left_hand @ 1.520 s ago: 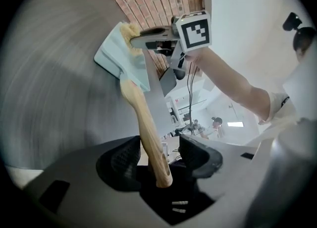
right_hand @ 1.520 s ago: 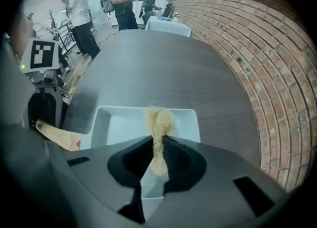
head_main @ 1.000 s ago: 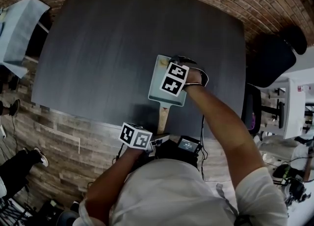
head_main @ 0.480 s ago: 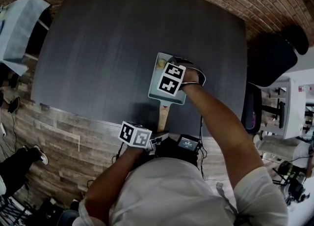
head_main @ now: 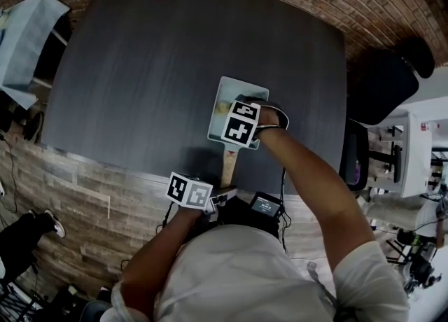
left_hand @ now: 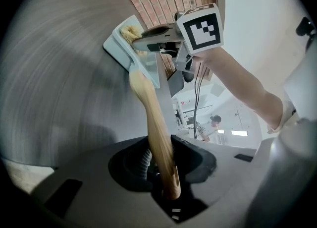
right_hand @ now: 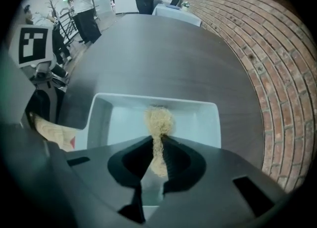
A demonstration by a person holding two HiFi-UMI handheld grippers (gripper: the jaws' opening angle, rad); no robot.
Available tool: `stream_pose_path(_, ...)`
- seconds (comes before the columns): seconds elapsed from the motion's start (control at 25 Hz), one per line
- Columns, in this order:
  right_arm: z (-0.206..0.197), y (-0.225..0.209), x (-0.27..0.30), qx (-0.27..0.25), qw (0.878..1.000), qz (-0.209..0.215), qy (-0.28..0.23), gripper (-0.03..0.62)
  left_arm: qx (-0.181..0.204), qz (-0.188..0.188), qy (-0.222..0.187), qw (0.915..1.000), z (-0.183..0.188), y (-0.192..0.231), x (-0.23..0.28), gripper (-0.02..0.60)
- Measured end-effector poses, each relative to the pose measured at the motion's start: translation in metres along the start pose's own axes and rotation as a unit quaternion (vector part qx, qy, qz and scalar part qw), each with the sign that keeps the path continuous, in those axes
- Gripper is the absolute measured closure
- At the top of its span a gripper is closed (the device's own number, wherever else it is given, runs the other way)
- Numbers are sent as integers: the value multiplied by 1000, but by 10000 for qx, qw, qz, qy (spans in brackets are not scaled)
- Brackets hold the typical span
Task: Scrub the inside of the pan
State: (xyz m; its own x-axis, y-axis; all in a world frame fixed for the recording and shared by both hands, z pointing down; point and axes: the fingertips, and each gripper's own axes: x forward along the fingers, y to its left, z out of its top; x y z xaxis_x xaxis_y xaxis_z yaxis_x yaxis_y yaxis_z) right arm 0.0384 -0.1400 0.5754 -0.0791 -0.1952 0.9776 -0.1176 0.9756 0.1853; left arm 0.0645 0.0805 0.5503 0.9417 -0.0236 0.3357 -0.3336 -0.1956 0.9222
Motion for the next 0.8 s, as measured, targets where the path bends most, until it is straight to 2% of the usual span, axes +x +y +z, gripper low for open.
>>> stream_pose_path(0.16, 1, 21, -3, -21, 9995, 311, -45, 533, -1, 0, -2, 10000, -1, 0, 1, 456)
stream_pose_path(0.6, 3, 47, -9, 104, 9971, 742, -135, 534, 4, 33, -44, 10000, 1, 0, 0, 454)
stream_pose_path(0.8, 4, 60, -13, 84, 9929, 1179, -144, 534, -7, 51, -32, 10000, 2, -1, 0, 456)
